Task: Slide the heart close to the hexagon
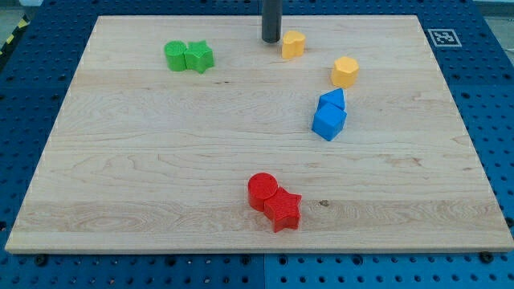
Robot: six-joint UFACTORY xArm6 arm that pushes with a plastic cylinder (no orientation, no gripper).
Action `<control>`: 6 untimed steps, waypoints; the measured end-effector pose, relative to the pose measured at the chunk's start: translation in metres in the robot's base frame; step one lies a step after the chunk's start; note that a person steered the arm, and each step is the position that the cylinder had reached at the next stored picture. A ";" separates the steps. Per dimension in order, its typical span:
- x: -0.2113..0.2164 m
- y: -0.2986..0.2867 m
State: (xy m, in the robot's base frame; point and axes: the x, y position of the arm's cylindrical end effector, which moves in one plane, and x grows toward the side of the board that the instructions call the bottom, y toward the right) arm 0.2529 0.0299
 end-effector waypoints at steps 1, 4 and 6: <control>0.006 0.018; 0.028 0.025; 0.053 0.069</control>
